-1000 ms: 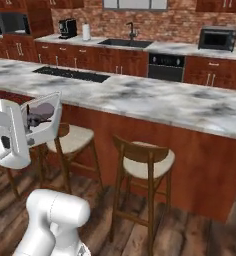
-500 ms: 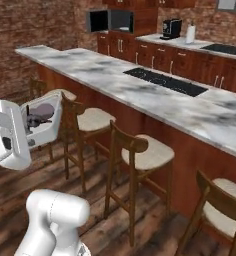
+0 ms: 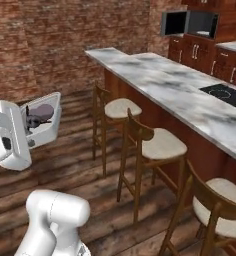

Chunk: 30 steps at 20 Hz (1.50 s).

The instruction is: Place the tupperware containing the fish and eggplant meal in the microwave. Close the microwave door and press the start button to reheat the meal.

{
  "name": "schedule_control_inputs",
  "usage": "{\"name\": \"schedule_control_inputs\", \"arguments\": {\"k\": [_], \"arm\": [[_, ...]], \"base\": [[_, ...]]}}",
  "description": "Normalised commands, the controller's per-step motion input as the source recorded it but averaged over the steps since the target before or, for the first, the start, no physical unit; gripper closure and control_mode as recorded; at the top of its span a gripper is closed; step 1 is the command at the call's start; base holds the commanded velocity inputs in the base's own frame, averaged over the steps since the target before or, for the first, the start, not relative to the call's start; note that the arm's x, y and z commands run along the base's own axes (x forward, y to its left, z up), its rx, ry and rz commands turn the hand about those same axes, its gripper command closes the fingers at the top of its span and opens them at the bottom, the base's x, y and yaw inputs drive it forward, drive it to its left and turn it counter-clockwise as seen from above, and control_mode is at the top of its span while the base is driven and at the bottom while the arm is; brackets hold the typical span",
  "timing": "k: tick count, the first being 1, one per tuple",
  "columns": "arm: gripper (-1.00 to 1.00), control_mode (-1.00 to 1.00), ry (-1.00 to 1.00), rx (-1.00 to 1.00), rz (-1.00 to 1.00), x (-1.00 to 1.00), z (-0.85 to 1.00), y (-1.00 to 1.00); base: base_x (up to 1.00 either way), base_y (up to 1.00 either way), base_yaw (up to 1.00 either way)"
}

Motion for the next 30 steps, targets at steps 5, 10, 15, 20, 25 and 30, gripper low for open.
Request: {"name": "schedule_control_inputs", "arguments": {"k": [5,10,15,20,25,30], "arm": [[1.0,1.0,0.0,0.0,0.0,0.0,0.0,0.0],[1.0,1.0,0.0,0.0,0.0,0.0,0.0,0.0],[1.0,1.0,0.0,0.0,0.0,0.0,0.0,0.0],[1.0,1.0,0.0,0.0,0.0,0.0,0.0,0.0],[1.0,1.0,0.0,0.0,0.0,0.0,0.0,0.0],[1.0,1.0,0.0,0.0,0.0,0.0,0.0,0.0]], "base": [[0.99,0.85,0.31],[1.0,0.62,0.09],[1.0,0.69,-0.16],[0.99,0.8,-0.35],[1.0,0.77,-0.37],[1.0,0.83,-0.33]]}}
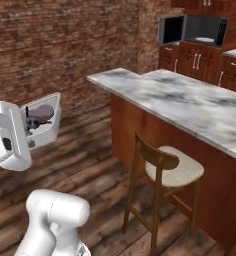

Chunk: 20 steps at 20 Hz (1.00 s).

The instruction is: Place the tupperware containing the fish and eggplant meal in the microwave. Close the microwave door and press the start button to reheat the meal.

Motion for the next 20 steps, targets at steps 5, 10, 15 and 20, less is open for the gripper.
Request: {"name": "schedule_control_inputs", "arguments": {"k": [5,10,15,20], "arm": [[1.0,1.0,0.0,0.0,0.0,0.0,0.0,0.0],[1.0,1.0,0.0,0.0,0.0,0.0,0.0,0.0],[1.0,1.0,0.0,0.0,0.0,0.0,0.0,0.0],[1.0,1.0,0.0,0.0,0.0,0.0,0.0,0.0]], "base": [[0.95,0.97,-0.29],[0.85,1.0,-0.26],[0.81,1.0,-0.25],[0.86,1.0,-0.26]]}}
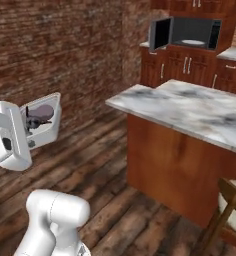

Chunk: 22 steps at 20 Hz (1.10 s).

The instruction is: Place the tupperware containing the fish and eggplant meal in the microwave. Close the microwave door and press the start button to reheat the meal.

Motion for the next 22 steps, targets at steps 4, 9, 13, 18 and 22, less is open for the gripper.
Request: {"name": "schedule_control_inputs", "arguments": {"k": [4,9,13,18,22], "arm": [[1.0,1.0,0.0,0.0,0.0,0.0,0.0,0.0],[1.0,1.0,0.0,0.0,0.0,0.0,0.0,0.0],[1.0,1.0,0.0,0.0,0.0,0.0,0.0,0.0],[1.0,1.0,0.0,0.0,0.0,0.0,0.0,0.0],[1.0,1.0,0.0,0.0,0.0,0.0,0.0,0.0]], "base": [[0.94,1.0,-0.29],[0.94,0.92,-0.35],[0.94,0.89,-0.44],[0.99,0.9,-0.45],[1.0,0.92,-0.43]]}}
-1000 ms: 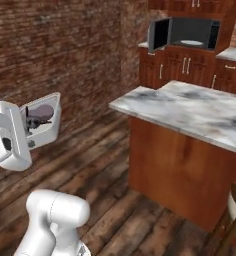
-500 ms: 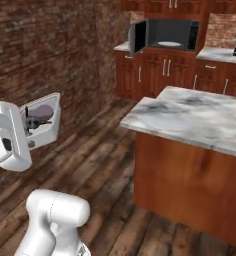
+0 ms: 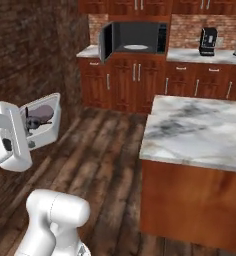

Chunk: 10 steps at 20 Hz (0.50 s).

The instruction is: Place the tupperware containing the fish and eggplant meal in the microwave. Close the microwave door and press the start button to reheat the meal.

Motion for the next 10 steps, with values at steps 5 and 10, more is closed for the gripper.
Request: {"name": "schedule_control_inputs", "arguments": {"k": [5,10], "arm": [[1.0,1.0,0.0,0.0,0.0,0.0,0.0,0.0],[1.0,1.0,0.0,0.0,0.0,0.0,0.0,0.0]], "base": [[1.0,0.87,-0.4],[1.0,0.75,-0.33]]}}
